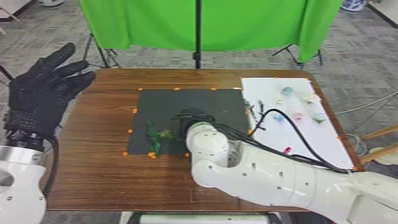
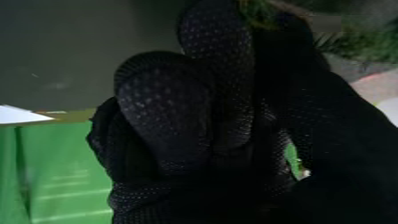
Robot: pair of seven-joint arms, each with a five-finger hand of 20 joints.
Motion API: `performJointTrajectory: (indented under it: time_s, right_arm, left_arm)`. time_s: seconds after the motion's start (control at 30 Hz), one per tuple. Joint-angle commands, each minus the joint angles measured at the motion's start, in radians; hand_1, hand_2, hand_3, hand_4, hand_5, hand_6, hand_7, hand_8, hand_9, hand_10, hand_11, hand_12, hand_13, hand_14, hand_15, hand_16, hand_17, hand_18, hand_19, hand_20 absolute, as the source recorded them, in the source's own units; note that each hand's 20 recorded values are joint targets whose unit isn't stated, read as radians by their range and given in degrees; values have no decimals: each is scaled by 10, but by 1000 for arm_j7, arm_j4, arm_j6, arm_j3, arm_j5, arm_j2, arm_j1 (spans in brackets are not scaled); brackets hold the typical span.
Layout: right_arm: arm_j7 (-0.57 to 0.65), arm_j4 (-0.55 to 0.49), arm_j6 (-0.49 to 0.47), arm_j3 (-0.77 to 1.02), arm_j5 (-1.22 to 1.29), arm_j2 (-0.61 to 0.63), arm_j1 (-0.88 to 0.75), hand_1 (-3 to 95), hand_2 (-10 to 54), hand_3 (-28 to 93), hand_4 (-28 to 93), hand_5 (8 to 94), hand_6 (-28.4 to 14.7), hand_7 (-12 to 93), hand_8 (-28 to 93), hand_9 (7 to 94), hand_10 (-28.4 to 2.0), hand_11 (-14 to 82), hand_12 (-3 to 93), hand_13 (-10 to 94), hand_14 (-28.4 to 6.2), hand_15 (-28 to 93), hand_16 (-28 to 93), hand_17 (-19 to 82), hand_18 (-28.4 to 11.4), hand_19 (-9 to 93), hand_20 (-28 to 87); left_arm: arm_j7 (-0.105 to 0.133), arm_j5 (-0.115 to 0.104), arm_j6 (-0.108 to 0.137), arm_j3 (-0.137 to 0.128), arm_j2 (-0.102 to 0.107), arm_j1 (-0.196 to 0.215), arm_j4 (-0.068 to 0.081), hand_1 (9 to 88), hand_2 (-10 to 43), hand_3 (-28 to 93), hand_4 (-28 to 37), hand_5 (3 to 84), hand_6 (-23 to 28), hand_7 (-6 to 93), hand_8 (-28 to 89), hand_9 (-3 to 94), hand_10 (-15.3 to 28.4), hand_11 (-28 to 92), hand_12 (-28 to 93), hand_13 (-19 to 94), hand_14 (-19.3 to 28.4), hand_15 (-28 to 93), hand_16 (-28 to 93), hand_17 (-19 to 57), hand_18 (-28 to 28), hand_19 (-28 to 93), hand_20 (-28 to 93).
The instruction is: Arrange flowers
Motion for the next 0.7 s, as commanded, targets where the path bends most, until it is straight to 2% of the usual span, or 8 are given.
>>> performJointTrajectory:
  time_s: [0.03,0.17,0.33,0.37,0.5,0.57,0.6,0.7]
  right_arm:
    - [0,-15,-14,13,-7,-13,-21,440,-95,690,-269,786,-28,145,14,936,-107,302,190,890,-62,587,196,563,-195,932,422]
    - [6,-19,10,0,-11,-12,-12,409,-95,710,-265,757,-26,146,-89,932,-110,297,190,890,-60,585,192,567,-193,932,414]
    - [2,-38,33,-14,-26,2,2,398,-95,699,-260,749,-29,149,-105,933,-112,294,189,896,-57,578,190,574,-192,932,409]
    - [5,-48,50,-24,-32,12,10,394,-95,699,-258,748,-29,149,-106,933,-112,294,189,898,-57,577,190,577,-191,932,408]
    - [-20,-101,91,-38,-65,58,29,385,-95,697,-253,739,-32,146,-107,933,-112,294,188,901,-55,573,190,581,-189,932,406]
    - [-34,-128,115,-27,-66,80,25,379,-95,696,-251,731,-34,144,-107,933,-113,294,188,902,-54,572,190,582,-189,932,406]
    - [-35,-141,137,-39,-63,96,38,372,-95,699,-249,725,-36,143,-107,931,-113,294,189,903,-54,572,191,583,-189,932,405]
    - [-27,-178,162,-38,-86,132,35,354,-88,698,-242,708,-41,139,-106,930,-115,295,189,906,-53,570,192,585,-188,932,406]
  left_arm:
    - [-12,8,-5,3,-14,23,1,207,84,763,-282,330,86,105,-77,283,194,267,113,213,273,530,-100,-98,283,584,-10]
    - [-17,9,-7,11,-16,24,2,207,83,765,-282,330,87,106,-79,282,193,268,111,213,273,531,-102,-99,283,584,-11]
    - [-17,7,-1,3,-19,46,-5,208,83,765,-282,330,87,106,-79,282,193,269,110,213,273,531,-103,-99,283,584,-11]
    - [-26,8,-5,3,-20,41,-2,208,83,765,-282,330,87,105,-79,282,193,269,110,213,273,531,-103,-99,283,585,-11]
    - [-3,7,9,-34,-33,105,-26,210,82,763,-282,334,87,100,-77,287,192,262,109,219,271,523,-102,-95,283,582,-12]
    - [1,9,15,-56,-42,137,-38,211,82,761,-282,334,87,99,-76,287,192,262,110,219,271,523,-100,-95,283,582,-12]
    - [10,8,18,-62,-44,153,-42,210,83,761,-282,334,87,99,-76,287,192,262,110,219,271,523,-100,-95,283,582,-12]
    - [10,10,21,-69,-57,173,-50,210,83,761,-282,334,87,99,-75,286,192,261,111,219,271,523,-99,-94,283,583,-12]
